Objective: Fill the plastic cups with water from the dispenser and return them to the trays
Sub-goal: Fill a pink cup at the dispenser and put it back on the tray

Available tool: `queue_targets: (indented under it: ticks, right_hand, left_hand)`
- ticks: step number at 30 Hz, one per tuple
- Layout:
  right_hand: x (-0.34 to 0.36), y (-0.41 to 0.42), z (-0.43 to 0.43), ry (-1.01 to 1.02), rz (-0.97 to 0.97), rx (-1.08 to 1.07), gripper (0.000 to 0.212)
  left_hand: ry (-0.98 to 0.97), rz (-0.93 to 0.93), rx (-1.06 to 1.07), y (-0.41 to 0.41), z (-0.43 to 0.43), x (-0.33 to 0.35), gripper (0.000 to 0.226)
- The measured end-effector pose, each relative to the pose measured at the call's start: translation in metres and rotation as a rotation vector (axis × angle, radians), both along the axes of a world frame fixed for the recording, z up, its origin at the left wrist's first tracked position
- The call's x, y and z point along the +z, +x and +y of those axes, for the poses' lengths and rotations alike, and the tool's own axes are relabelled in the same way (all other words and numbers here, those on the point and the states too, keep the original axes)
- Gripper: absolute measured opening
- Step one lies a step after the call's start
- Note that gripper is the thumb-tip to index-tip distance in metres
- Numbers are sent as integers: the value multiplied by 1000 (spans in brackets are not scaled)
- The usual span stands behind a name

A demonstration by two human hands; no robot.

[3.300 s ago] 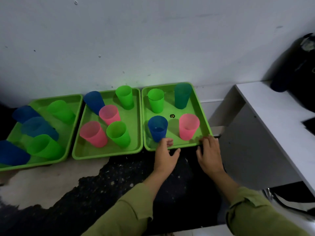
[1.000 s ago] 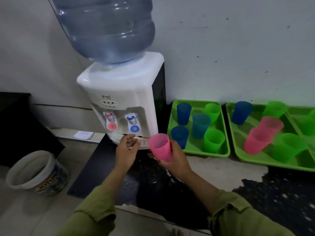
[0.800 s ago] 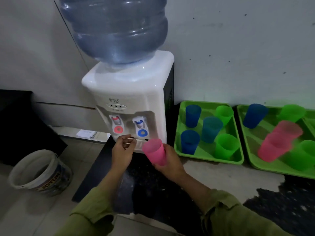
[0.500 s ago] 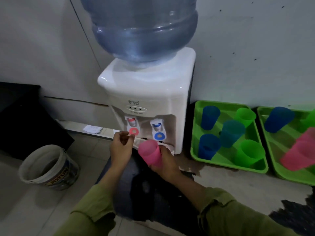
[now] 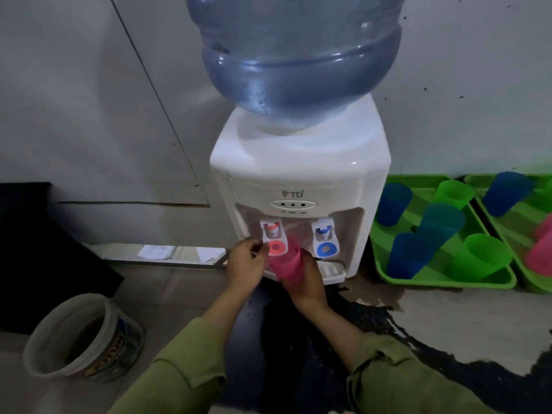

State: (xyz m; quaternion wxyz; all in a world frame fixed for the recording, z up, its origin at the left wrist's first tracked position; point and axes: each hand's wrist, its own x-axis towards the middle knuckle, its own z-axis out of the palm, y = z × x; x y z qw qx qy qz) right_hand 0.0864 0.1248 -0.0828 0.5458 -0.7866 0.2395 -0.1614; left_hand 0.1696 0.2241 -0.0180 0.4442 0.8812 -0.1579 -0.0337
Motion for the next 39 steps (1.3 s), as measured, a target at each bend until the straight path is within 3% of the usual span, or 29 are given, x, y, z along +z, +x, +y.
queue_targets:
  ticks: [4, 7, 13, 20, 25, 33, 37, 39]
  right_hand:
    - [7, 18, 4, -4, -117, -132, 40]
    - [9, 16, 4, -111, -180, -121, 47]
    - [5, 12, 10, 14, -221, -128, 53]
    - [3, 12, 13, 94, -170, -104, 66]
    - [0, 15, 10, 78, -111, -89, 64]
    - [-1, 17, 5, -9, -7, -47, 63]
    - [-1, 17, 4, -40, 5, -45, 63]
    - [0, 18, 5, -47, 7, -39, 63]
  left_hand:
    - [48, -29, -68, 7, -1, -2, 31]
    - [70, -51, -133, 10, 3, -6, 39]
    - [108, -79, -212, 16, 9, -9, 35]
    - [148, -115, -304, 15, 14, -3, 35]
    - [45, -104, -324, 7, 24, 6, 29]
    - [-237, 188, -190, 10, 24, 39, 28]
    - [-137, 172, -188, 16, 26, 49, 36]
    - [-47, 45, -169, 16, 30, 50, 33]
